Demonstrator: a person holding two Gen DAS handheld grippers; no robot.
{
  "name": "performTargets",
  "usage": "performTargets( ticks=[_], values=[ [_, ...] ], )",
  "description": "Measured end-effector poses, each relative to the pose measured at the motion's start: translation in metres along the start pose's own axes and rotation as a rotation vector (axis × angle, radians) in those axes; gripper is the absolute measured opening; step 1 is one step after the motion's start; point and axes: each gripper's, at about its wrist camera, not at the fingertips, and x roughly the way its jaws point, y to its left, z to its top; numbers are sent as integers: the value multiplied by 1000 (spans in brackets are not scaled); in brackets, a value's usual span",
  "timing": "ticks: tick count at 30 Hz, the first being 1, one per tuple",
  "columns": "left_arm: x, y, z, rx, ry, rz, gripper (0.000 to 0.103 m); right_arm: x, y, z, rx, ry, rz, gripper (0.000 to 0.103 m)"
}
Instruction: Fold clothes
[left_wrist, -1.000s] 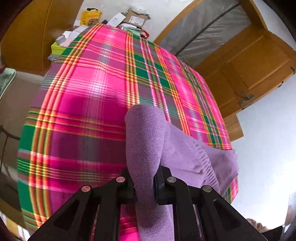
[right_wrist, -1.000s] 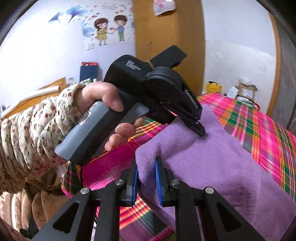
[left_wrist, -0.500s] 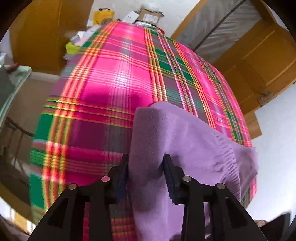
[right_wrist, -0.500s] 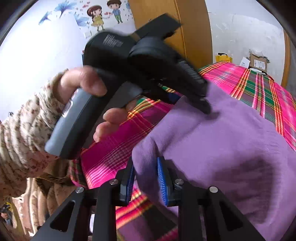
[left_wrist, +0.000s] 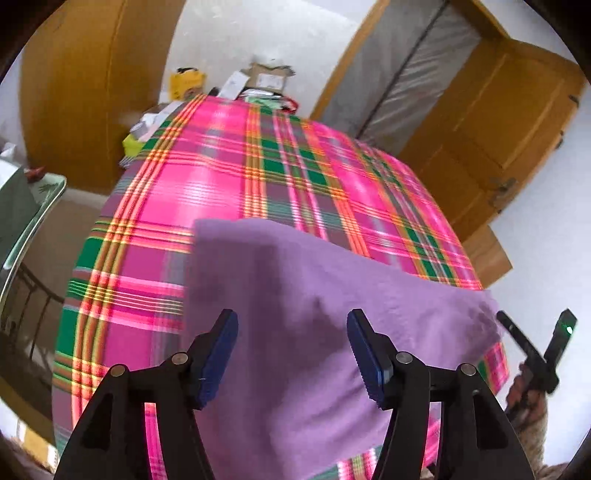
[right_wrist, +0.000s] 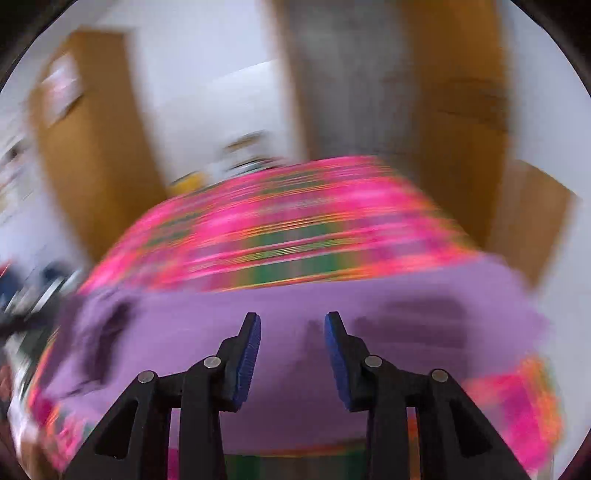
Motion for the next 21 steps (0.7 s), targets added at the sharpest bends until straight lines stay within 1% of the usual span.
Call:
performTargets(
  ticks=[1, 3, 4, 6, 8, 12, 14, 17, 21],
  values=[
    [-2, -1, -1, 0, -4, 8, 64, -4, -29, 1, 51, -12, -79, 38],
    [-4, -2, 0, -14, 1, 1, 64, -8, -71, 5, 107, -36, -185, 40],
    [-5, -4, 1, -16, 1, -7, 64, -9, -90, 5, 130, -40, -225, 40],
    [-9, -11, -1, -6, 2, -24, 64, -9, -126, 5, 177, -40, -268, 42],
    [-7, -24, -3, 8, 13, -45, 64, -1, -150, 9, 216, -16, -240, 44],
    [6, -58, -10, 65, 57, -98, 64, 21, -184, 23, 268, 11, -122, 45],
    [18, -80, -14, 105, 87, -125, 64, 39, -190, 30, 261, 40, -72, 46],
    [38, -110, -19, 164, 124, -163, 64, 64, -194, 39, 222, 105, -63, 46],
    [64, -143, -25, 215, 176, -203, 64, 79, -203, 43, 229, 157, 21, 46]
  ],
)
